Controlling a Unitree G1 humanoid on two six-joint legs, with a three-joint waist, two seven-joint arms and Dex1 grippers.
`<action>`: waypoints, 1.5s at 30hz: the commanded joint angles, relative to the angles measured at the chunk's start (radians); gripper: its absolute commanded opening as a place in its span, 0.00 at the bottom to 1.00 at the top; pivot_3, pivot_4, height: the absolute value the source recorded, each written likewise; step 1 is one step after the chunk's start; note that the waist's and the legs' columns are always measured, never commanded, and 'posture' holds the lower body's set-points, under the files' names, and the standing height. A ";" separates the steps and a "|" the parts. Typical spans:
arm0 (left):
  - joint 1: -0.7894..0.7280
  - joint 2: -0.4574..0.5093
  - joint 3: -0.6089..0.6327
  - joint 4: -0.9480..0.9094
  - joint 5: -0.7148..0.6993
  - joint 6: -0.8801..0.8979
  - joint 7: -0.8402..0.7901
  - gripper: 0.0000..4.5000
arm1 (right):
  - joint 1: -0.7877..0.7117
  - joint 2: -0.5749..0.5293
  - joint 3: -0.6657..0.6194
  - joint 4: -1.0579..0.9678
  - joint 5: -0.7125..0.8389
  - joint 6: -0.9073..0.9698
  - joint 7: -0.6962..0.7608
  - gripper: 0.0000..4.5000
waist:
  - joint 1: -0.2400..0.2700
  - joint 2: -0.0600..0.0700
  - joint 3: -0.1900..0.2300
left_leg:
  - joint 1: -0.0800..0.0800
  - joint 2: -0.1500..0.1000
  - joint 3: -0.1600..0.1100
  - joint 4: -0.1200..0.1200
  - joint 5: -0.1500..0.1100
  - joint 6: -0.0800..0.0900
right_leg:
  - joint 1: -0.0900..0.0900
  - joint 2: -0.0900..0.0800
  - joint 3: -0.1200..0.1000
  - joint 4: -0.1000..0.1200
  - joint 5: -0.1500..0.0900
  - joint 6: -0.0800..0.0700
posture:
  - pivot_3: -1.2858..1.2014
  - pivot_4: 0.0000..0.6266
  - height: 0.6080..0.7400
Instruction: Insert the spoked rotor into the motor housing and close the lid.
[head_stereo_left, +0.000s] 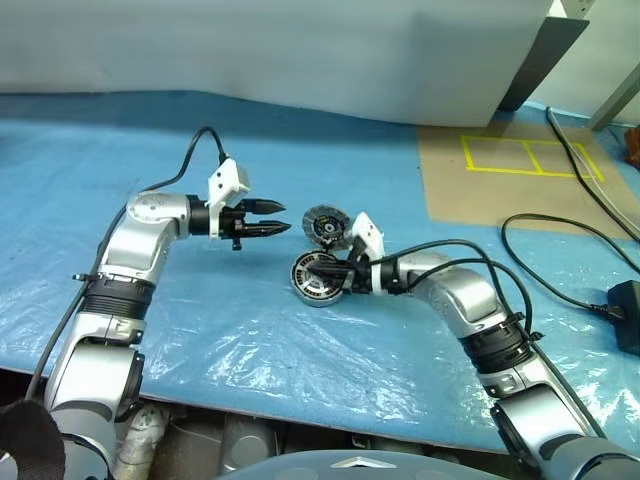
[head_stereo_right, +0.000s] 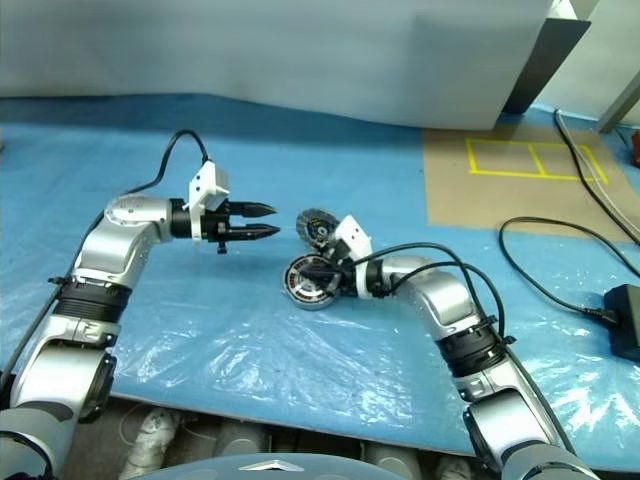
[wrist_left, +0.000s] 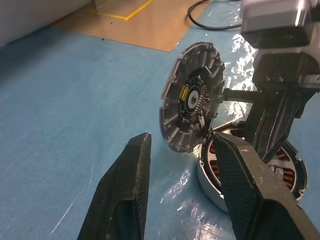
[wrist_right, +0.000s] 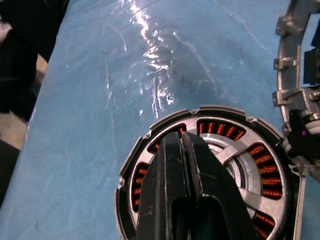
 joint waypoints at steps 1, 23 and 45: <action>-0.030 -0.008 -0.002 0.002 0.005 -0.041 0.010 0.45 | 0.039 -0.038 0.058 0.048 -0.105 -0.058 0.012 0.00 | 0.001 0.000 0.000 | 0.001 0.000 0.000 0.000 0.000 0.000 | 0.001 0.000 0.000 0.000 0.000 0.000 | 0.52 0.24 1.00; -0.561 -0.271 0.028 0.887 0.122 -0.319 -0.011 0.45 | 0.263 -0.167 -0.327 -0.444 0.185 0.206 -0.092 0.00 | 0.010 -0.002 0.002 | -0.002 -0.002 -0.001 -0.001 0.001 0.001 | 0.002 0.000 0.000 -0.006 0.002 0.004 | 0.52 0.24 1.00; -0.597 -0.333 0.156 0.979 0.132 -0.247 0.007 0.01 | 0.304 -0.144 -0.411 -0.472 0.269 0.253 -0.185 0.00 | 0.028 -0.002 0.002 | -0.002 -0.002 -0.002 -0.004 0.001 0.001 | 0.002 -0.001 -0.001 -0.008 0.003 0.004 | 0.52 0.24 1.00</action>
